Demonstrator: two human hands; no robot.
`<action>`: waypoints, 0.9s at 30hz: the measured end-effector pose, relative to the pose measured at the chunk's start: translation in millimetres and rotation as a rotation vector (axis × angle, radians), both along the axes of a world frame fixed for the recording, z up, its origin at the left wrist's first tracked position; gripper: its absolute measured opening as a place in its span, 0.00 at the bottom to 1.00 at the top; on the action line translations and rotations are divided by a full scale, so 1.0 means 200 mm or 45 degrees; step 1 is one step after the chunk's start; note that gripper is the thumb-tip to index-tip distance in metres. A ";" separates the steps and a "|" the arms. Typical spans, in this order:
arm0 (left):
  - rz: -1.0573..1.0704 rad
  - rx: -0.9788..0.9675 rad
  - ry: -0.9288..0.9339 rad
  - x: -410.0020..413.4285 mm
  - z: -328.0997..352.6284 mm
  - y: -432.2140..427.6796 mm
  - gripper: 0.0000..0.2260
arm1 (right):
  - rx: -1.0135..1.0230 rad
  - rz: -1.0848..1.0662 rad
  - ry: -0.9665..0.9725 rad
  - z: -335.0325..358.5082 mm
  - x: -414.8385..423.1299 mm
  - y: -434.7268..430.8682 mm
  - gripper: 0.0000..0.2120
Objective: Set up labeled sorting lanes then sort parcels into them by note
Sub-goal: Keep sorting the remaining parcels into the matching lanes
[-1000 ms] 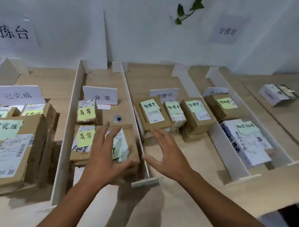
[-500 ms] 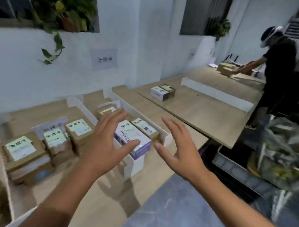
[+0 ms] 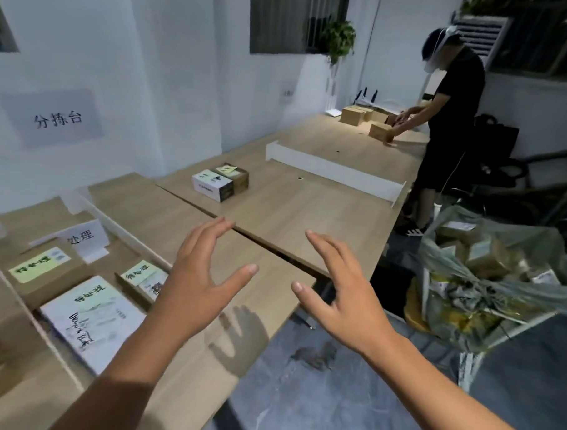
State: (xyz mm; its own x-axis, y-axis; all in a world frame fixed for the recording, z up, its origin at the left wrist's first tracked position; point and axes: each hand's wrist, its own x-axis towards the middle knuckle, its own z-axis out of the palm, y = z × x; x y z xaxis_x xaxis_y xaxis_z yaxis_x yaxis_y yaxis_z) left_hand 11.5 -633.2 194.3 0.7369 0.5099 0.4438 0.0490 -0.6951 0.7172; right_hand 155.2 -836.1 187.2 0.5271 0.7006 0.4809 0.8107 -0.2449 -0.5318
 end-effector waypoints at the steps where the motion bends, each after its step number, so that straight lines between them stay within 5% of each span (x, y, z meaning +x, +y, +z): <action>1: -0.011 -0.016 -0.004 0.14 -0.03 0.03 0.31 | -0.030 -0.012 -0.007 -0.01 0.12 0.02 0.34; 11: -0.046 0.001 0.018 1.23 -0.01 0.33 0.32 | -0.127 0.054 0.015 0.06 1.22 0.34 0.35; 27: 0.403 0.022 0.174 2.24 -0.12 0.86 0.35 | -0.198 0.460 -0.017 -0.13 2.65 1.26 0.34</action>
State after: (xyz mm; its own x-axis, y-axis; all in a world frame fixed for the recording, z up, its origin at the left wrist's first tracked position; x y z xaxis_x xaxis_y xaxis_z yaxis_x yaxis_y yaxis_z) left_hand 458.6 -460.4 169.3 0.5964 0.7163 0.3623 0.3592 -0.6418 0.6775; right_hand 684.7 -584.4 161.9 0.2278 0.9049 0.3595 0.8659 -0.0194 -0.4998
